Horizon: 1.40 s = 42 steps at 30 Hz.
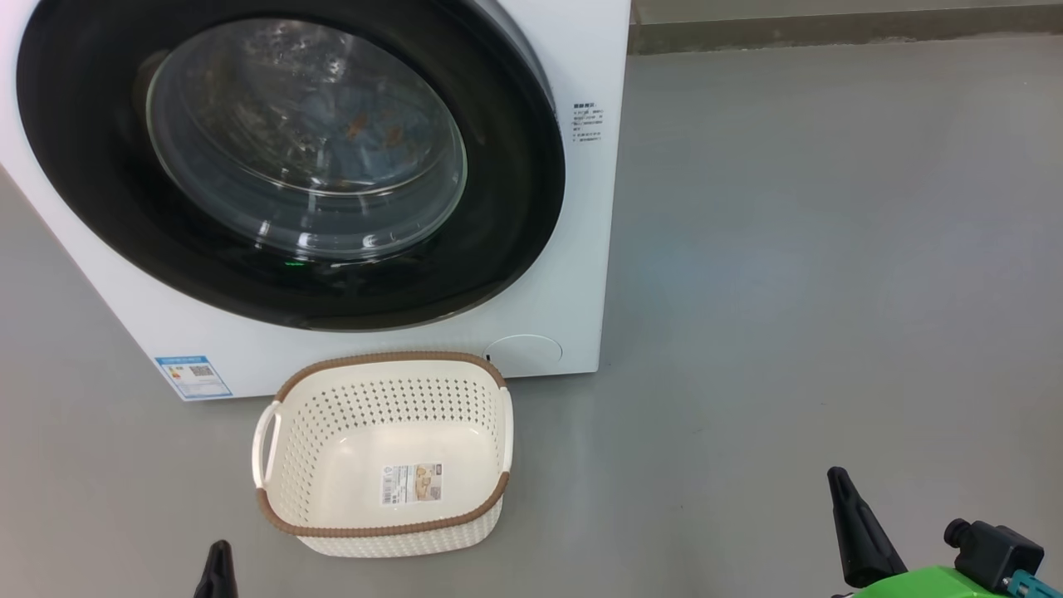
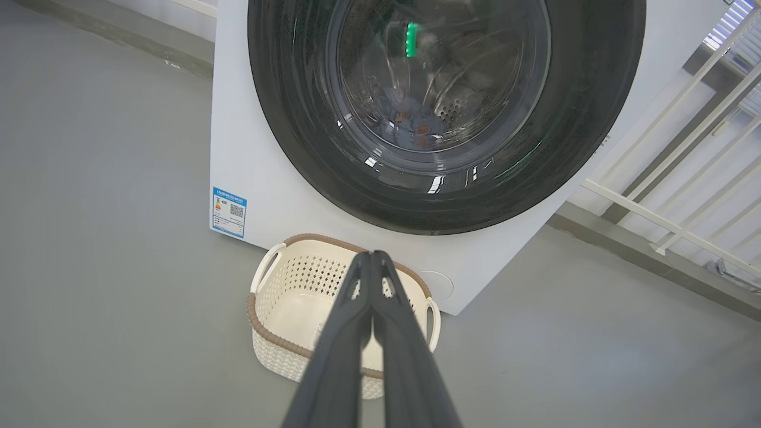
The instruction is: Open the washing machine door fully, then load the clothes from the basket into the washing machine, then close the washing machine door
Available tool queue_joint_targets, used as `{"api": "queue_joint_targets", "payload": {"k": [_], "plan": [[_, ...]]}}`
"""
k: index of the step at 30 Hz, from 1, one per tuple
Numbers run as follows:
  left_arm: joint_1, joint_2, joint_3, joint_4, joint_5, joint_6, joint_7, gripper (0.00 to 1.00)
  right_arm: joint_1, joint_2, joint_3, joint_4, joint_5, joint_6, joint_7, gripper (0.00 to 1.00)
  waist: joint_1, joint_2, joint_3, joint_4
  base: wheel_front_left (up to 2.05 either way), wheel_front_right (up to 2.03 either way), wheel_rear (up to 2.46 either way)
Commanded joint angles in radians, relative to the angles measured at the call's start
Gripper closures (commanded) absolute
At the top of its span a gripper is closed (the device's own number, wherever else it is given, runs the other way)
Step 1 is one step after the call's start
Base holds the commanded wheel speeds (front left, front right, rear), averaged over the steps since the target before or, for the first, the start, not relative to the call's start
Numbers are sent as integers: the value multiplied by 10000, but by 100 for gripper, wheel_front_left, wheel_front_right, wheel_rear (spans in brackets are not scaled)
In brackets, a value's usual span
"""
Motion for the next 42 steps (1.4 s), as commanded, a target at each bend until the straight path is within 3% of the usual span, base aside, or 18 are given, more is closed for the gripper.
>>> {"api": "queue_joint_targets", "payload": {"k": [1, 42], "plan": [[-441, 135, 151, -175, -284, -107, 40, 100, -399, -64, 1, -216, 370, -6, 44, 100, -1, 0, 1, -3, 0, 0, 0], [-1254, 219, 441, 246, -4795, -290, 1196, 100, -763, -91, -297, -155, 4562, -14, 1213, 100, -1, 0, 35, -120, 0, 0, 0]]}}
